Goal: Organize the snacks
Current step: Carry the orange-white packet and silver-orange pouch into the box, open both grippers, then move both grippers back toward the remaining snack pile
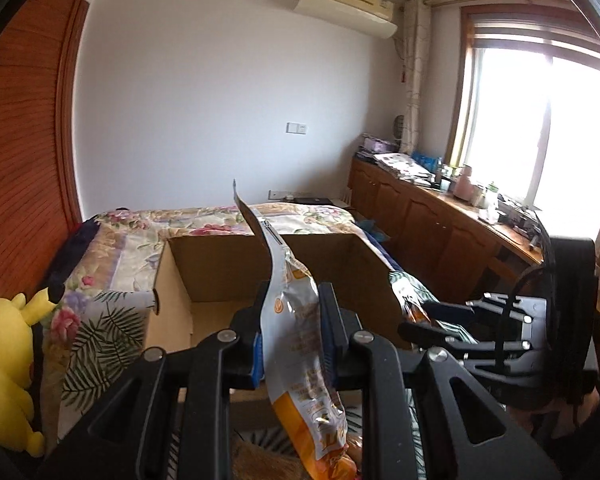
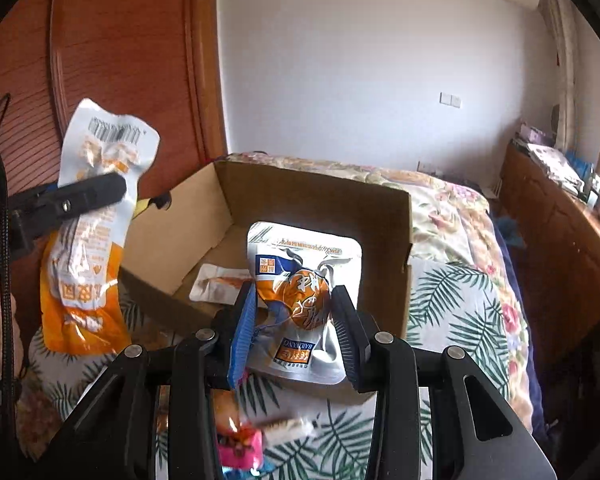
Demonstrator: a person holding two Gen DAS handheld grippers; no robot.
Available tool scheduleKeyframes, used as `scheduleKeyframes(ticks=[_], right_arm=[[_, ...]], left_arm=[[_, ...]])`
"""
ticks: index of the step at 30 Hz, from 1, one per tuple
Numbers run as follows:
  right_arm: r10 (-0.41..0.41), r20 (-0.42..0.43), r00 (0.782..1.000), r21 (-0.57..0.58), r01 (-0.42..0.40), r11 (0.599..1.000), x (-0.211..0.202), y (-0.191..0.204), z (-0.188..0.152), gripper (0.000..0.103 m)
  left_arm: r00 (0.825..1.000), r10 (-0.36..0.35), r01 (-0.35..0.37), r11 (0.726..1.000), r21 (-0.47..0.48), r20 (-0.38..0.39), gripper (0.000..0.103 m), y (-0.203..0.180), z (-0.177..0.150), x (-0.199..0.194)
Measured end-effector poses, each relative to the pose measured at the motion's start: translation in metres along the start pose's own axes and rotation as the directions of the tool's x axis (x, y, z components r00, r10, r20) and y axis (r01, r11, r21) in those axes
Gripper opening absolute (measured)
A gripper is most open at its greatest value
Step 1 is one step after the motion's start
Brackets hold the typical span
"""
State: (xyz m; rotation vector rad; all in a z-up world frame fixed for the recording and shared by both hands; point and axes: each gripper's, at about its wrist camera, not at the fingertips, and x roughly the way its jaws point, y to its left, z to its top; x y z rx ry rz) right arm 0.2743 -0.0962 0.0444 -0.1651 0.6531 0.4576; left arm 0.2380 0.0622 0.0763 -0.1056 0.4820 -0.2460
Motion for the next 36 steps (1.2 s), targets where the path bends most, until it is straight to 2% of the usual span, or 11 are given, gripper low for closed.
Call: scheduleKeyframes(ticks=[8, 13, 20, 22, 25, 36], right_arm=[[-0.016, -0.026, 1.000, 0.030, 0.017, 0.999, 0.022, -0.008, -0.002, 0.038], [-0.027, -0.047, 0.999, 0.030, 0.028, 0.999, 0.035, -0.009, -0.002, 0.038], [-0.048, -0.069, 0.996, 0.042, 0.051, 0.998, 0.043, -0.006, -0.008, 0.039], [-0.054, -0.068, 0.996, 0.046, 0.057, 0.997, 0.043, -0.007, -0.011, 0.047], [-0.039, -0.070, 0.997, 0.061, 0.043, 0.997, 0.041, -0.010, -0.017, 0.049], [0.004, -0.034, 0.999, 0.082, -0.002, 0.997, 0.025, -0.011, -0.026, 0.050]], left_arm=[[0.997, 0.064, -0.065, 0.998, -0.024, -0.031, 0.019, 0.020, 0.008, 0.028], [0.996, 0.062, -0.065, 0.997, -0.046, -0.057, 0.020, 0.026, 0.009, 0.046], [0.993, 0.068, -0.070, 0.997, -0.012, -0.101, 0.021, 0.007, 0.012, 0.064], [0.992, 0.072, -0.074, 0.997, -0.014, -0.101, 0.030, 0.004, 0.009, 0.065], [0.992, 0.076, -0.080, 0.996, -0.031, -0.102, 0.045, 0.002, 0.006, 0.066], [0.991, 0.077, -0.077, 0.997, 0.010, -0.109, 0.046, -0.006, -0.006, 0.060]])
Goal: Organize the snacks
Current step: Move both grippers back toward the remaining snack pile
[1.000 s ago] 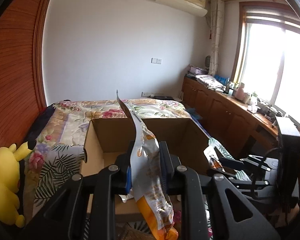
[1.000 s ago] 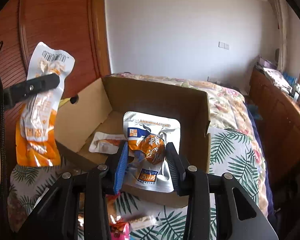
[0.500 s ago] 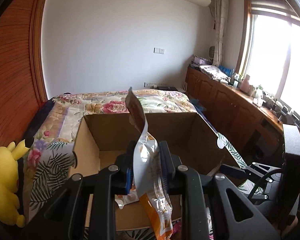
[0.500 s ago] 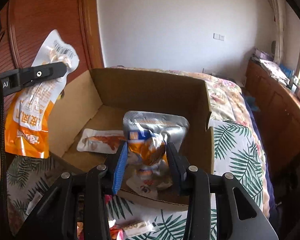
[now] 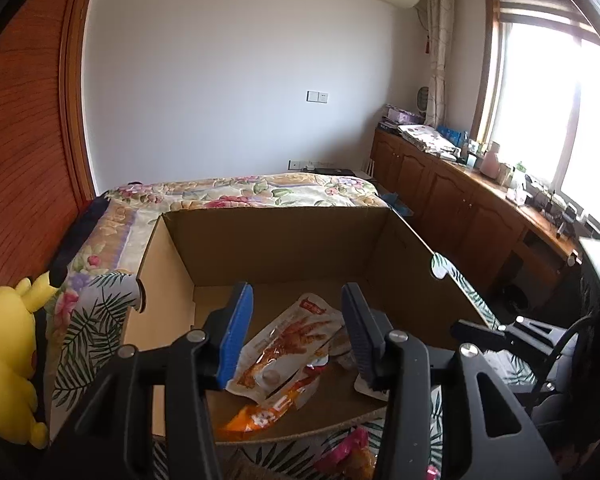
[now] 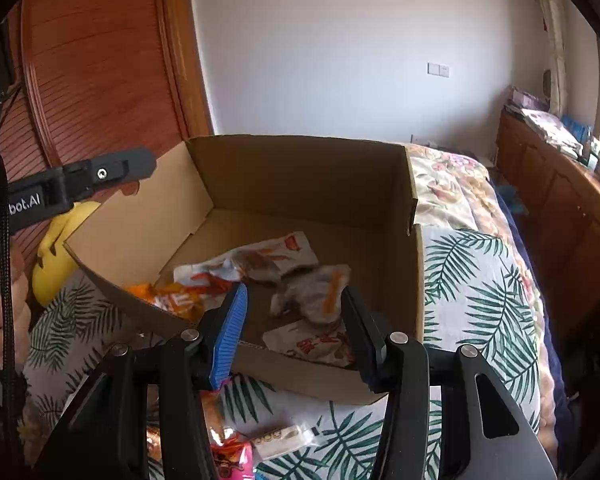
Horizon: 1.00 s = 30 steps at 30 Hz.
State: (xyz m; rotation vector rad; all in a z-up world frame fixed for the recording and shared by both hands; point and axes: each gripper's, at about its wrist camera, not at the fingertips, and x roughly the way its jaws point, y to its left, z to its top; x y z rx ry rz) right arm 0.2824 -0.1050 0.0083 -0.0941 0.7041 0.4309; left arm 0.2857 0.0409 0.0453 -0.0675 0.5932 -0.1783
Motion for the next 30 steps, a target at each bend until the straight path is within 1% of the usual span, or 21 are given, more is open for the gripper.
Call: scheduleKeyframes(ticks=[6, 12, 19, 23, 27, 29, 30], right_arm=[[0.032, 0.036, 0.999, 0.002, -0.032, 0.999, -0.017, 0.007, -0.003, 0.050], [0.055, 0.065, 0.996, -0.020, -0.053, 0.998, -0.037, 0.018, -0.011, 0.050], [0.083, 0.083, 0.993, -0.031, -0.080, 0.996, -0.057, 0.025, -0.025, 0.050], [0.090, 0.074, 0.993, -0.038, -0.088, 0.995, -0.060, 0.030, -0.038, 0.050], [0.095, 0.046, 0.994, -0.044, -0.093, 0.995, -0.054, 0.034, -0.055, 0.050], [0.093, 0.032, 0.995, -0.046, -0.092, 0.995, -0.048, 0.035, -0.061, 0.050], [0.097, 0.023, 0.995, -0.042, -0.096, 0.994, -0.045, 0.036, -0.065, 0.050]], left_arm=[[1.000, -0.007, 0.007, 0.999, 0.048, 0.001, 0.046, -0.010, -0.010, -0.012], [0.999, -0.034, 0.034, 0.998, 0.060, 0.007, 0.047, -0.015, -0.020, -0.030], [0.998, -0.058, 0.055, 0.995, 0.085, 0.025, 0.049, -0.018, -0.034, -0.053], [0.997, -0.066, 0.063, 0.993, 0.097, 0.029, 0.050, -0.014, -0.046, -0.063], [0.997, -0.071, 0.069, 0.993, 0.098, 0.014, 0.058, -0.006, -0.062, -0.069], [0.998, -0.061, 0.060, 0.992, 0.109, 0.005, 0.064, -0.003, -0.072, -0.070], [0.999, -0.054, 0.054, 0.992, 0.116, 0.002, 0.070, -0.002, -0.077, -0.070]])
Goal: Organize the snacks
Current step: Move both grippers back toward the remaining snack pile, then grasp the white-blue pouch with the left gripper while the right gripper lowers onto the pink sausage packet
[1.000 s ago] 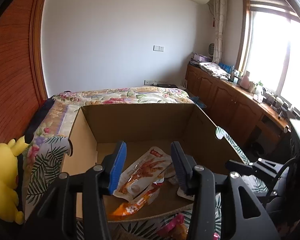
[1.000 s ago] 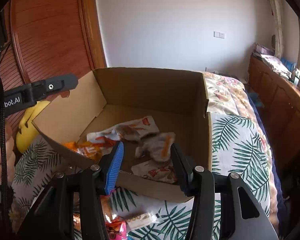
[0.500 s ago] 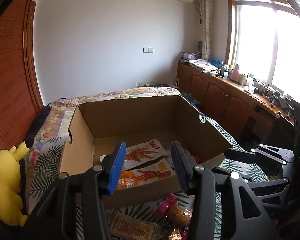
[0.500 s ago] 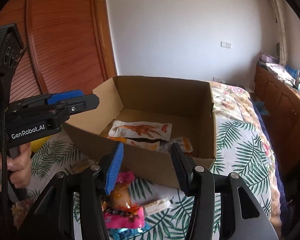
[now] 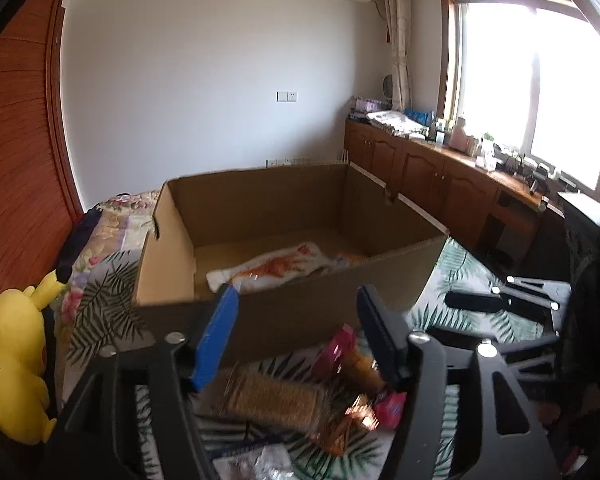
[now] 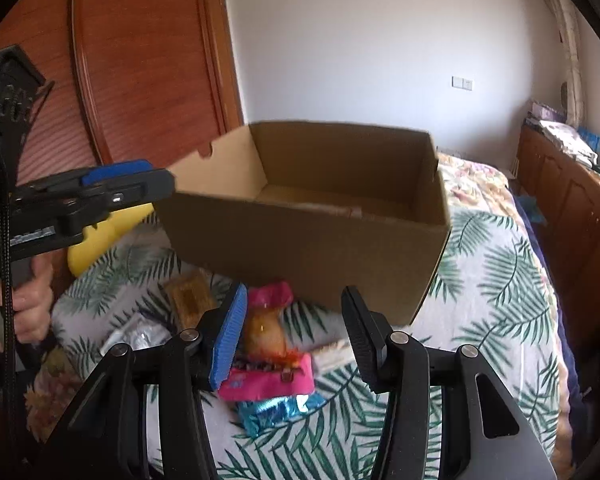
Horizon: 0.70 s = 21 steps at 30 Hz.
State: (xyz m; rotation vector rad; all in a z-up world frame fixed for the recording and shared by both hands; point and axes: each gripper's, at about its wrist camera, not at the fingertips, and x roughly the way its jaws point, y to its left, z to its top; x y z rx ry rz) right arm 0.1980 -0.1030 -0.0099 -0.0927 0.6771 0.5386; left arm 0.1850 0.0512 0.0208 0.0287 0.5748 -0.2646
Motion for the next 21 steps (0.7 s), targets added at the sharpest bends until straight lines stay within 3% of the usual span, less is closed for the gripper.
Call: scheduleKeyframes(ticks=[5, 21], right_arm=[[0.004, -0.034, 0.999, 0.011, -0.004, 1.000, 0.019, -0.001, -0.011, 0.050], [0.024, -0.133, 0.991, 0.011, -0.022, 1.000, 0.069, 0.013, -0.027, 0.050]], left_arm=[[0.999, 0.030, -0.029, 0.999, 0.028, -0.030, 0.071, 0.003, -0.030, 0.001], [0.982, 0.042, -0.049, 0.998, -0.035, -0.183, 0.071, 0.019, -0.102, 0.010]])
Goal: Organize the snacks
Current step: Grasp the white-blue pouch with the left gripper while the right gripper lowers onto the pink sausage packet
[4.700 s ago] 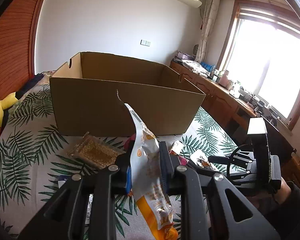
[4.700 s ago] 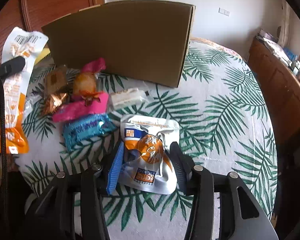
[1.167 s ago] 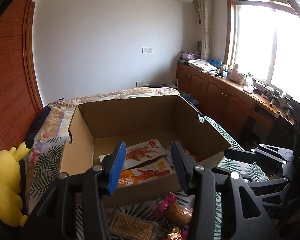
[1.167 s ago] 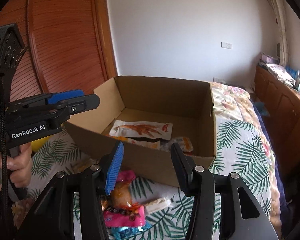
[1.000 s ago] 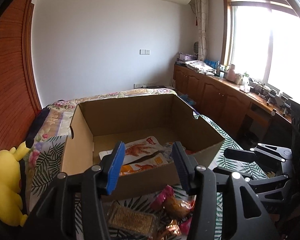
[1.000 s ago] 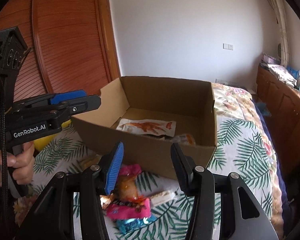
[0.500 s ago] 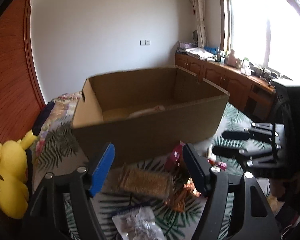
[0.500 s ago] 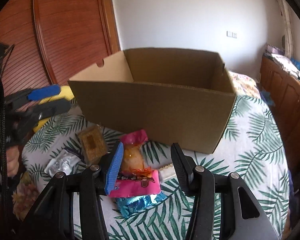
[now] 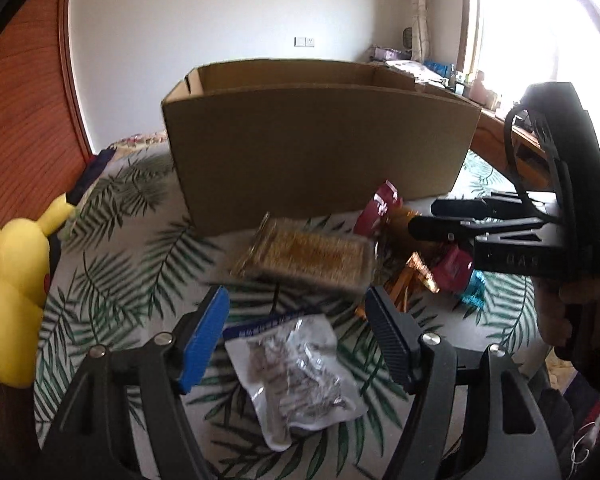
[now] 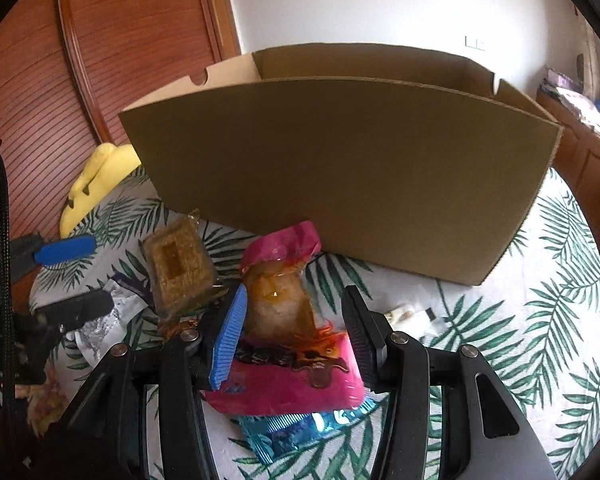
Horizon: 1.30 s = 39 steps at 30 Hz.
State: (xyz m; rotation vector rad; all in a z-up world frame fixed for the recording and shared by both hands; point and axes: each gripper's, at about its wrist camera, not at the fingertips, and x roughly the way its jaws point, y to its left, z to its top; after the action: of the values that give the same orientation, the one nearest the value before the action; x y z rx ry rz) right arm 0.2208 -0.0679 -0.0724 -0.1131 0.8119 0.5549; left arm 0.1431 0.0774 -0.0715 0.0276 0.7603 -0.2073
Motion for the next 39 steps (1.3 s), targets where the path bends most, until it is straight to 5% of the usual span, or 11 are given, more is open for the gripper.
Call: scheduleKeyframes(ticks=[29, 39], right_arm=[[-0.066, -0.045, 0.997, -0.015, 0.066, 0.998, 0.015, 0.004, -0.004, 0.056], [-0.067, -0.044, 0.997, -0.012, 0.067, 0.998, 0.015, 0.004, -0.004, 0.056]], left_arm=[[0.988, 0.082, -0.090, 0.995, -0.049, -0.134, 0.072, 0.006, -0.026, 0.023], [0.989, 0.048, -0.063, 0.992, -0.108, -0.141, 0.072, 0.019, -0.027, 0.019]])
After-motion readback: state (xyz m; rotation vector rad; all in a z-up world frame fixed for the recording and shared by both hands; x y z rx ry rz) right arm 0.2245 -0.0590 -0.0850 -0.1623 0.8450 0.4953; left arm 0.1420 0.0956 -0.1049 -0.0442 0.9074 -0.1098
